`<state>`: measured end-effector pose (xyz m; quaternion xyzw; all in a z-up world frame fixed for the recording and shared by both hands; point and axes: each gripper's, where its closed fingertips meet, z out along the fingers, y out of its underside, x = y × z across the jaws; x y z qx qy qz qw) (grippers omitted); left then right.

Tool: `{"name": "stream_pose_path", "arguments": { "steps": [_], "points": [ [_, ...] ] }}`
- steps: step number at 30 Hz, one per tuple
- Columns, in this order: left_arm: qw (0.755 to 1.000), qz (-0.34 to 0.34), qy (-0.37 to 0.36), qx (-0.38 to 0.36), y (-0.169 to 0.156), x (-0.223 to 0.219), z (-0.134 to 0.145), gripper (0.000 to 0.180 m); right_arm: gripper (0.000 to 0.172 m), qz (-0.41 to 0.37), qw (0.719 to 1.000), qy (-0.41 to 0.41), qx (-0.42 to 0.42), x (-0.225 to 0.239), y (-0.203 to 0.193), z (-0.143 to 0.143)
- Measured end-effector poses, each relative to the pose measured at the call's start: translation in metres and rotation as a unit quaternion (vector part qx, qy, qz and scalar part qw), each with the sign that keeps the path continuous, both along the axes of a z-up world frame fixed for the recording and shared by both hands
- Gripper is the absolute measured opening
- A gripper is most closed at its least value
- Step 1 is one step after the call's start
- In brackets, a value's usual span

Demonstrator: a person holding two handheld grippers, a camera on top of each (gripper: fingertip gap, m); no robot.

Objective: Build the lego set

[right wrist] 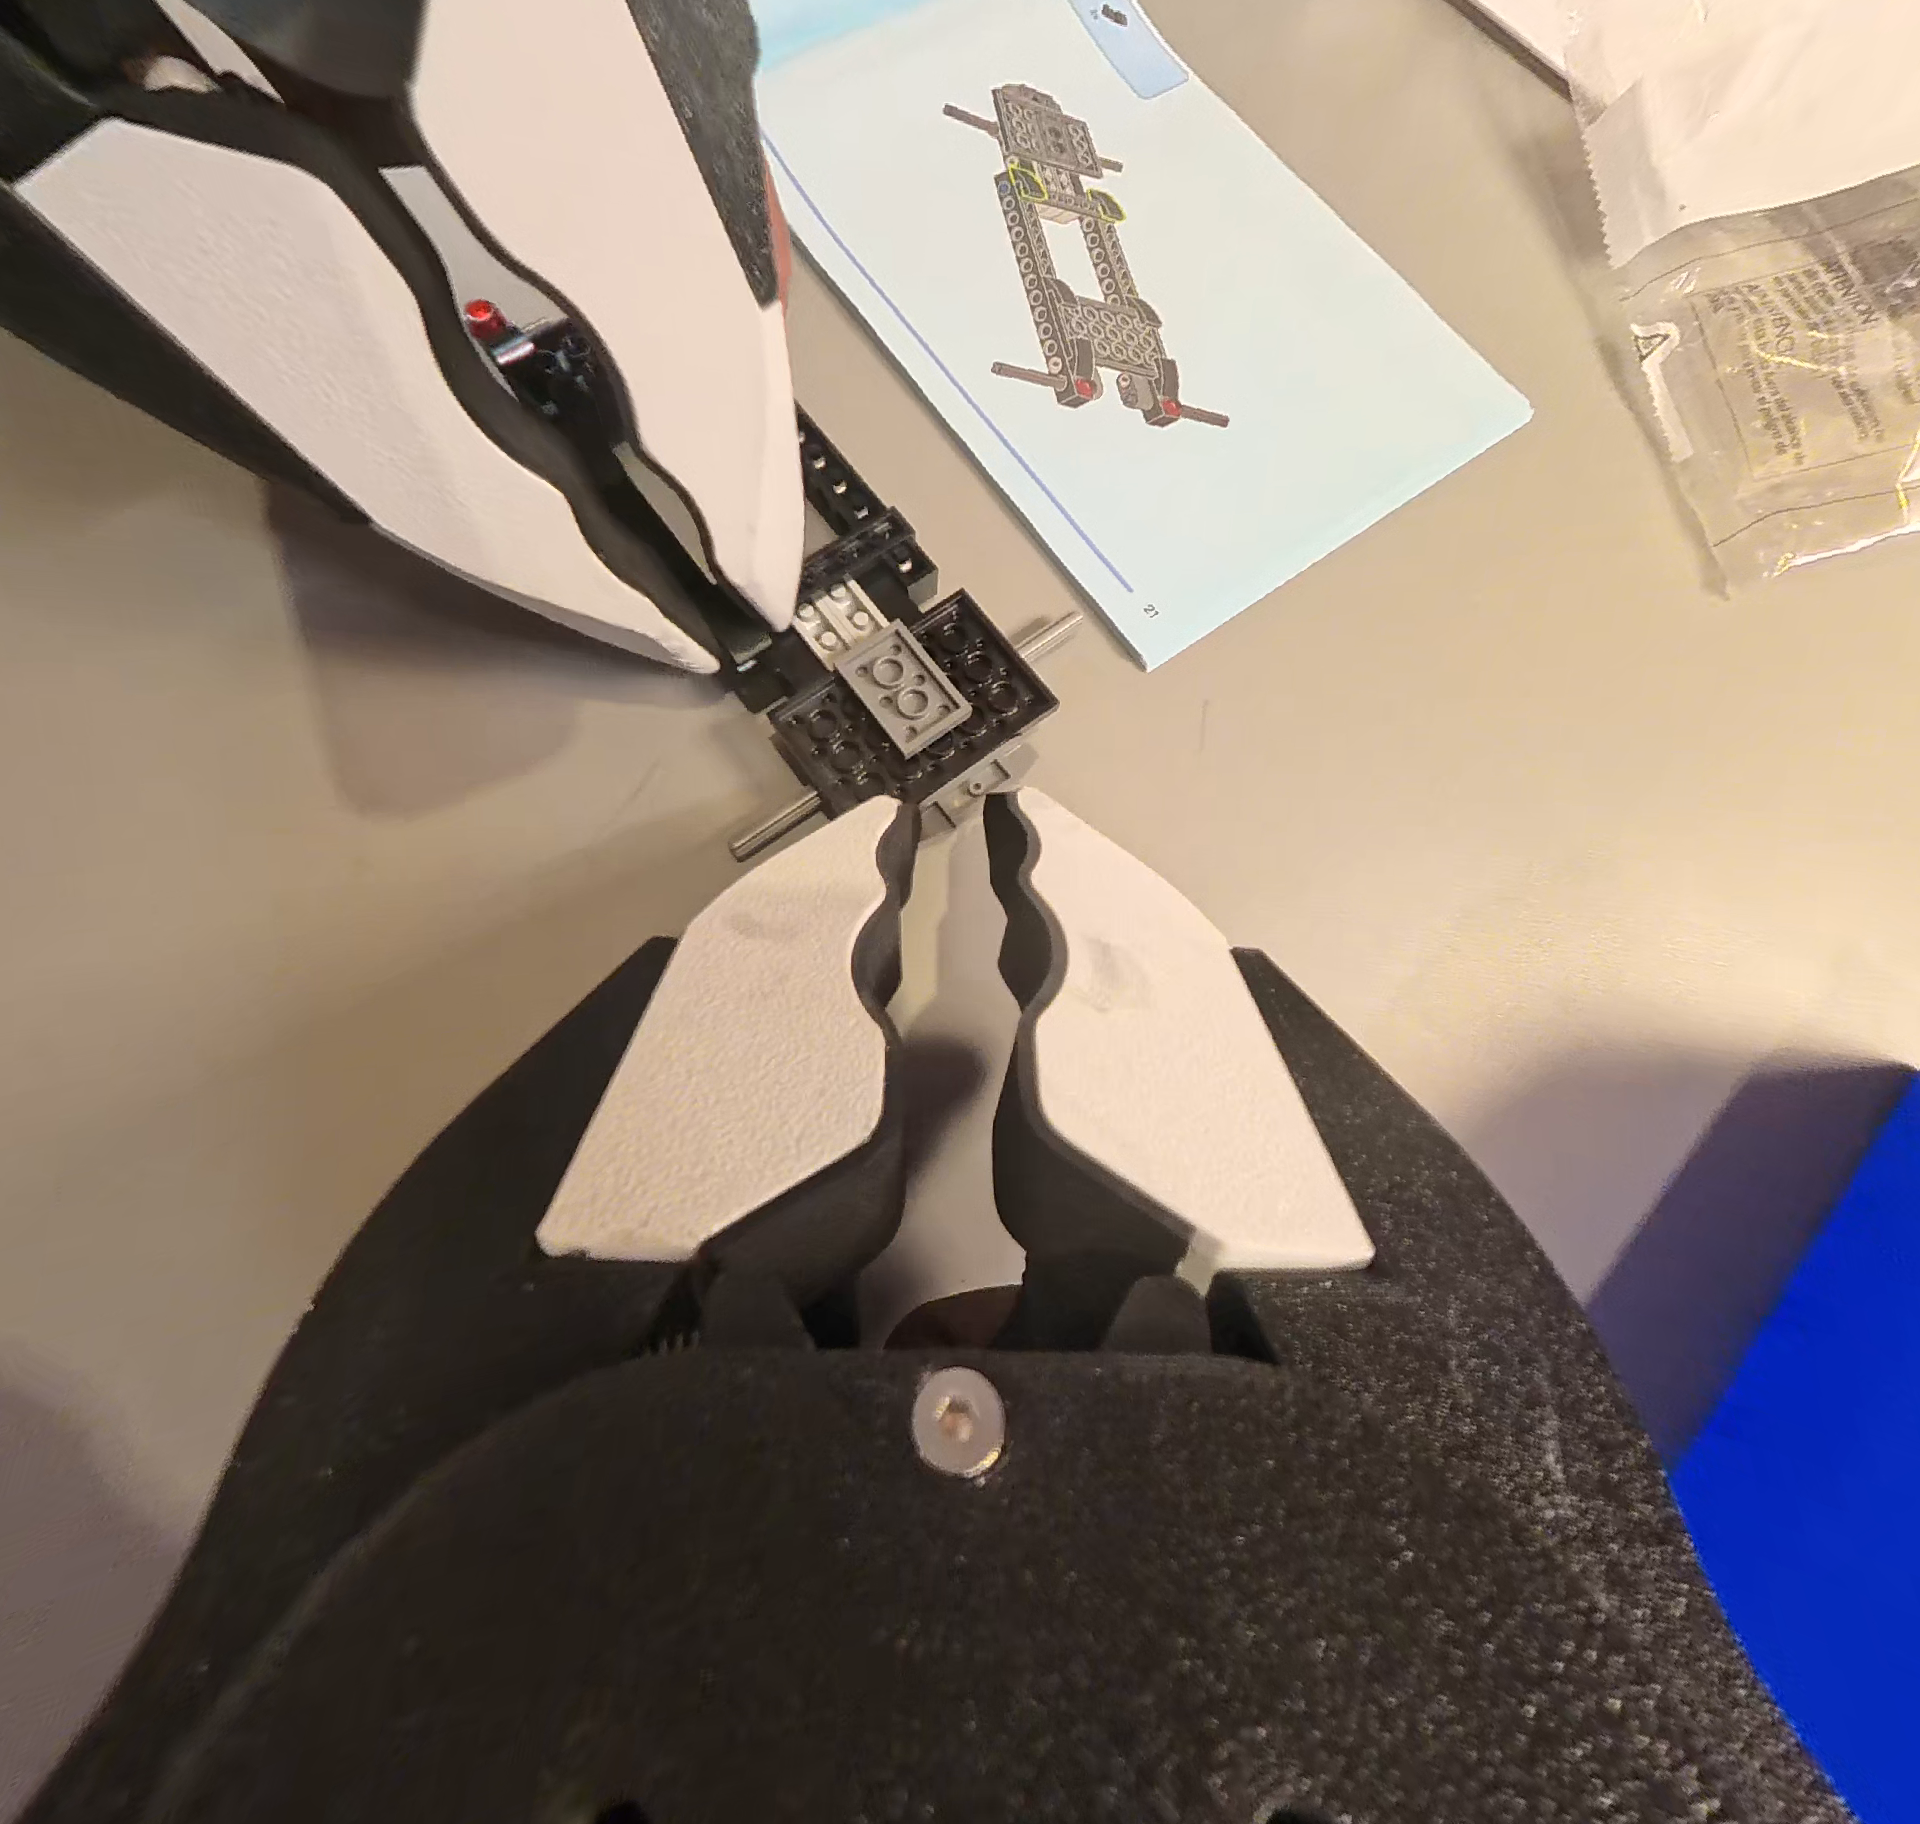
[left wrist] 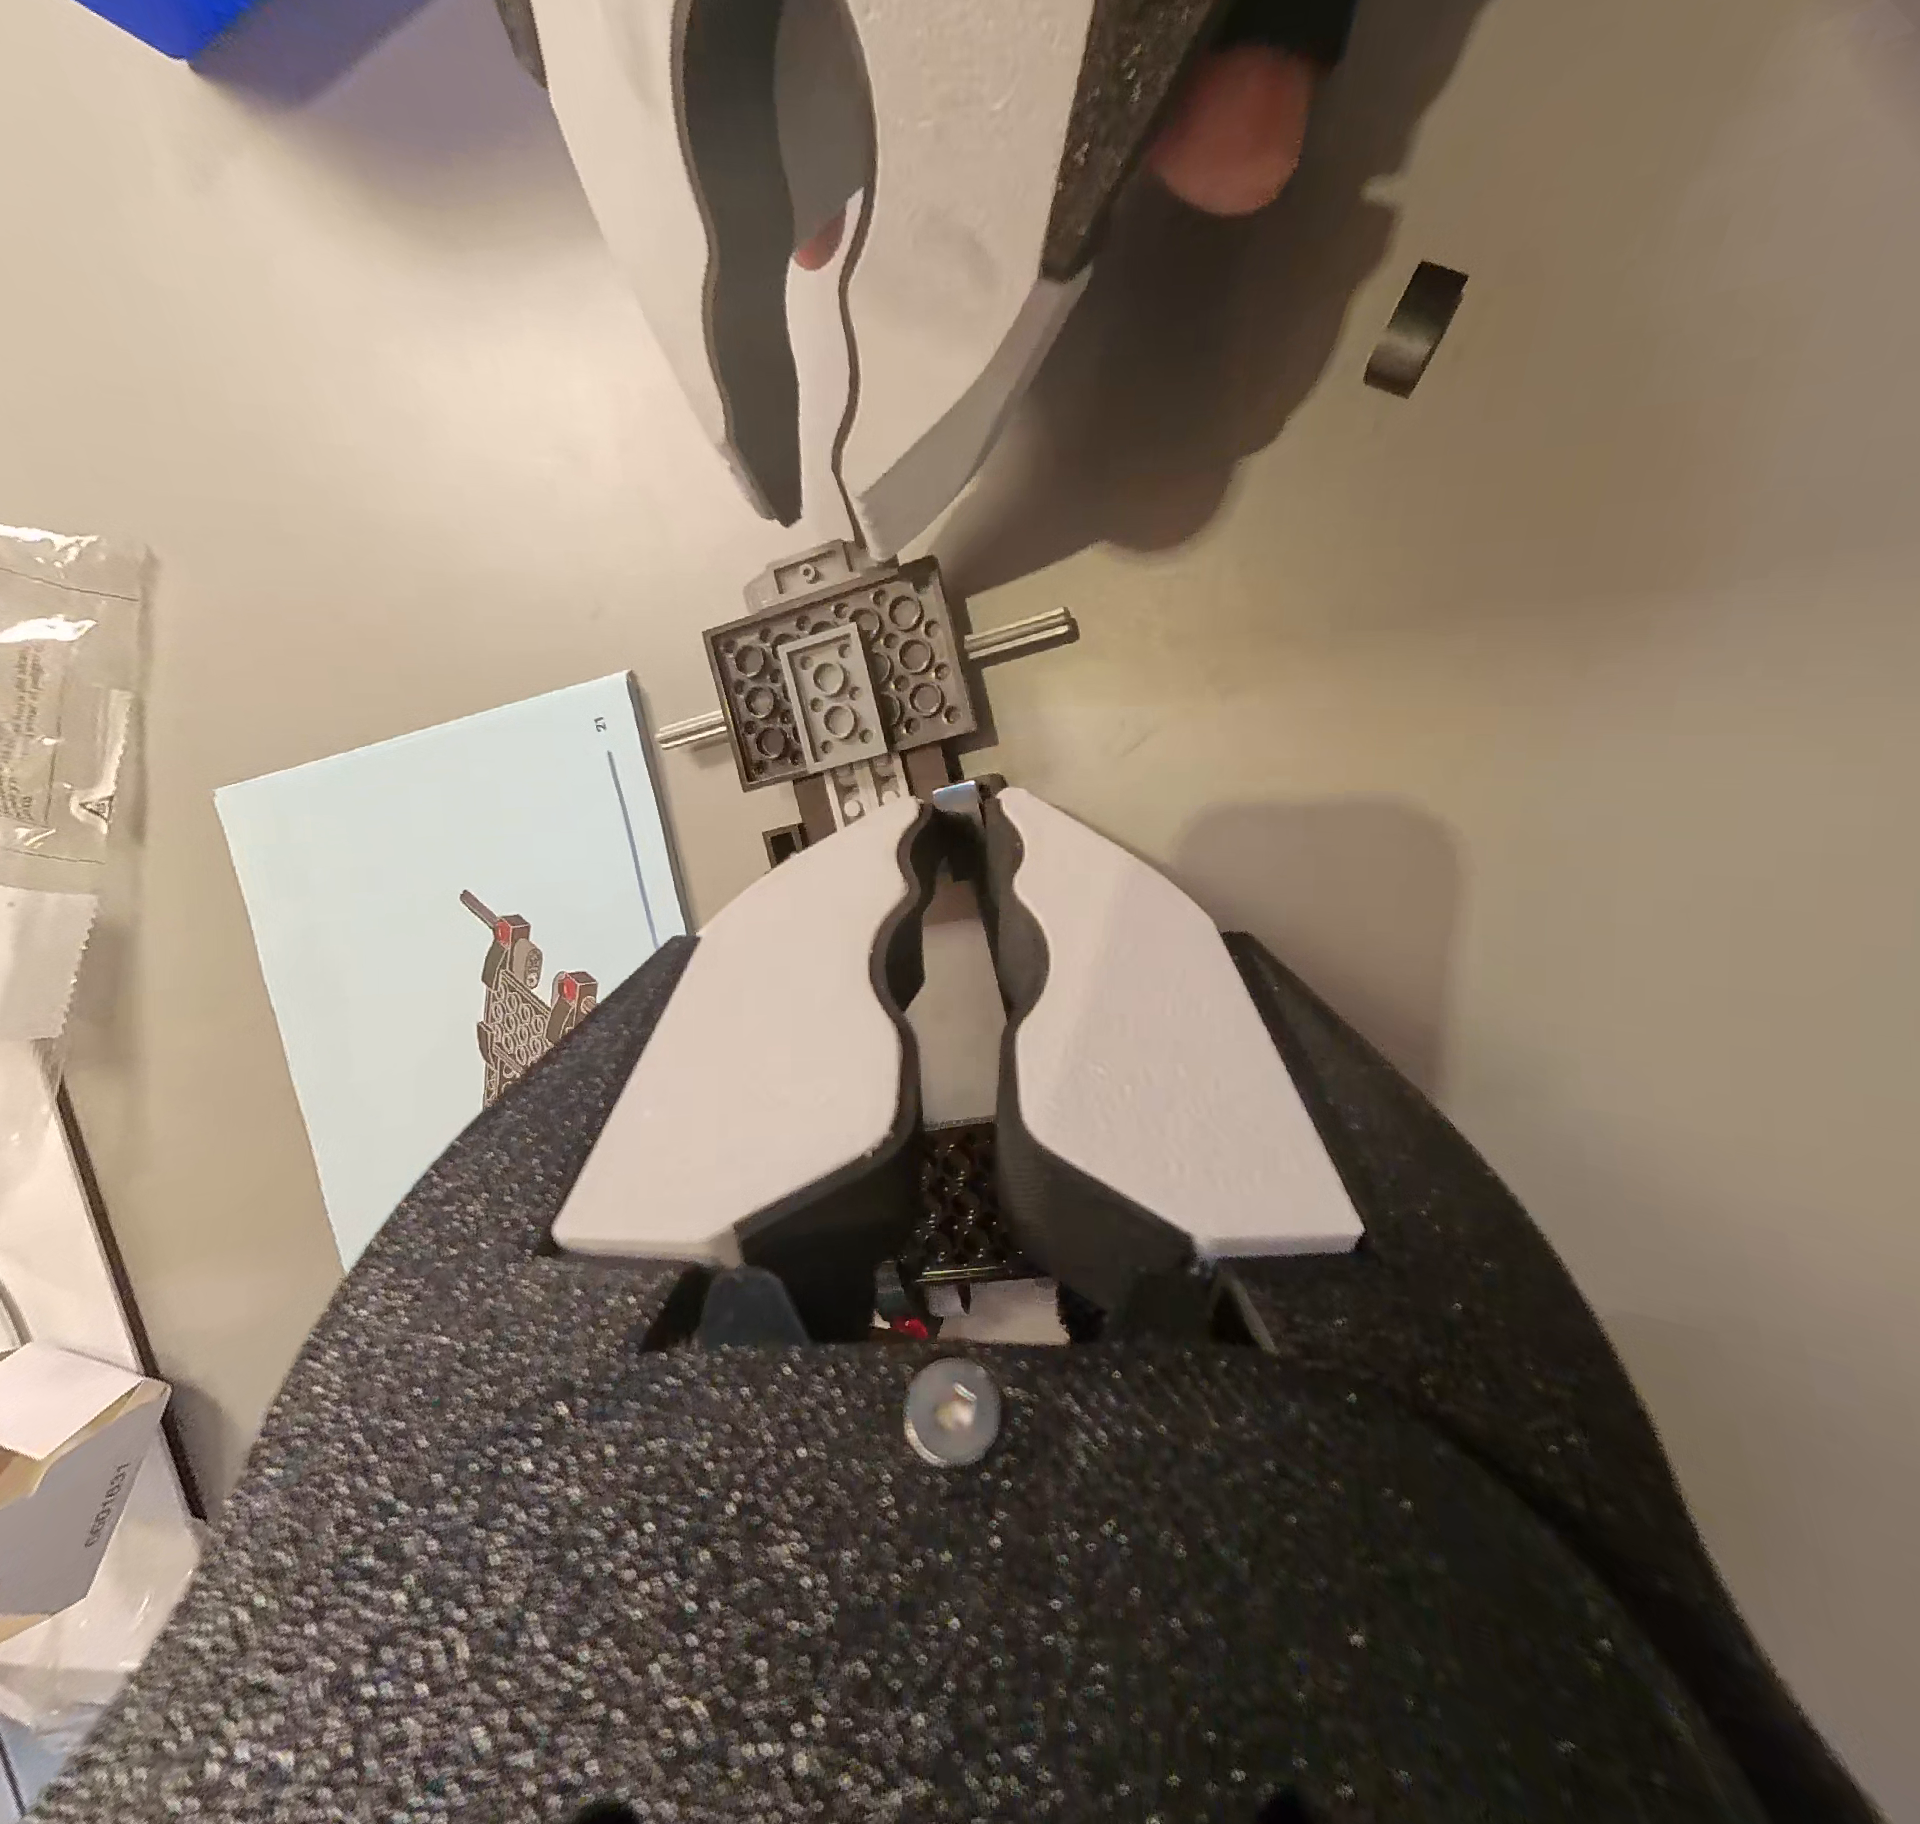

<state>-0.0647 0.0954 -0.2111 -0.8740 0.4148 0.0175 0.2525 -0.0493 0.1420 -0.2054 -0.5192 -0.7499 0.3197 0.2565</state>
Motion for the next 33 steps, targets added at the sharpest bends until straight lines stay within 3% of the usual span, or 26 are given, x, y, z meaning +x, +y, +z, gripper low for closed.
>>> {"name": "stream_pose_path", "arguments": {
  "steps": [33],
  "points": [
    [1.000,-0.010,0.008,-0.012,-0.0056,-0.0001,0.0009,0.011,0.014,0.006,1.000,-0.004,-0.001,0.0010,-0.0018,-0.0015]
  ]
}}
